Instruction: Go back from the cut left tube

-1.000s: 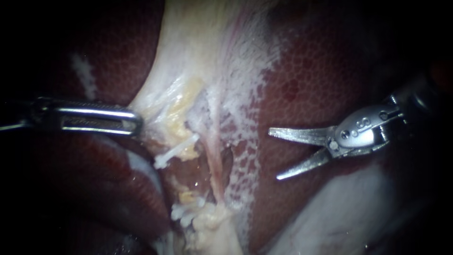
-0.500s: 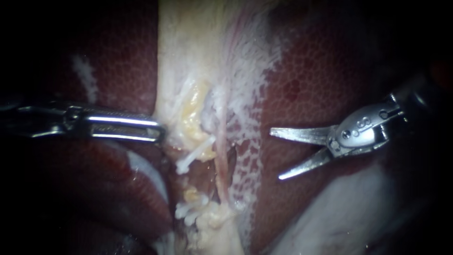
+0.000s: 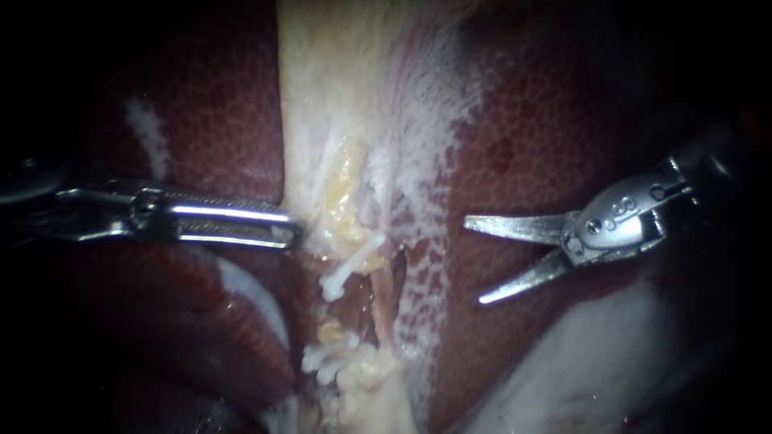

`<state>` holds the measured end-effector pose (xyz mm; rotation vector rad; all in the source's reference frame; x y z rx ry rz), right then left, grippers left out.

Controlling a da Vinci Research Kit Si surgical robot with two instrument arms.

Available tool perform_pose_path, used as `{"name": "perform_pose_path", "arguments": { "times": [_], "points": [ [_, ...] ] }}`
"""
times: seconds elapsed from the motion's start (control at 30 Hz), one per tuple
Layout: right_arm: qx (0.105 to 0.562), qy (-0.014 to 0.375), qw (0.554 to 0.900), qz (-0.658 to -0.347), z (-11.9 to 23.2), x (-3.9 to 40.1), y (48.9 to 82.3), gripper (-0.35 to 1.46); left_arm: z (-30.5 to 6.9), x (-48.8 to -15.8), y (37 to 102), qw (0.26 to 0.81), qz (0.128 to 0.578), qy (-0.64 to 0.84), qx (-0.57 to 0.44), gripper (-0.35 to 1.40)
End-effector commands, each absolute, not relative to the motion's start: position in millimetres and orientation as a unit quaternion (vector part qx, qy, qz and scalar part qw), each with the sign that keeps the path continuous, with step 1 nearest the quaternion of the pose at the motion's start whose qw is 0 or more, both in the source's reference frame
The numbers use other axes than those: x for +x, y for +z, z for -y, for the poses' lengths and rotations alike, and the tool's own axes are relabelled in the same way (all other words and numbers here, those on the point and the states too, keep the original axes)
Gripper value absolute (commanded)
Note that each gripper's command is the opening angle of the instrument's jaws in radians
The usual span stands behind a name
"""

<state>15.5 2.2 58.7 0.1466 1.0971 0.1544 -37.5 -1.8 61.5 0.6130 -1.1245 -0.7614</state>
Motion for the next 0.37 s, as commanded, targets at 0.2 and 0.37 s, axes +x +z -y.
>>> {"name": "perform_pose_path", "arguments": {
  "times": [0.2,0.37],
  "points": [
    [0.070,0.073,0.848,-0.520,-2.2,15.4,58.7,1.43,1.8,-37.4,61.4,0.735,0.512,-0.346,0.279,-0.35],
    [0.070,0.073,0.848,-0.520,-2.2,15.4,58.7,1.43,1.9,-37.5,61.4,0.735,0.511,-0.347,0.279,-0.35]
  ]
}}
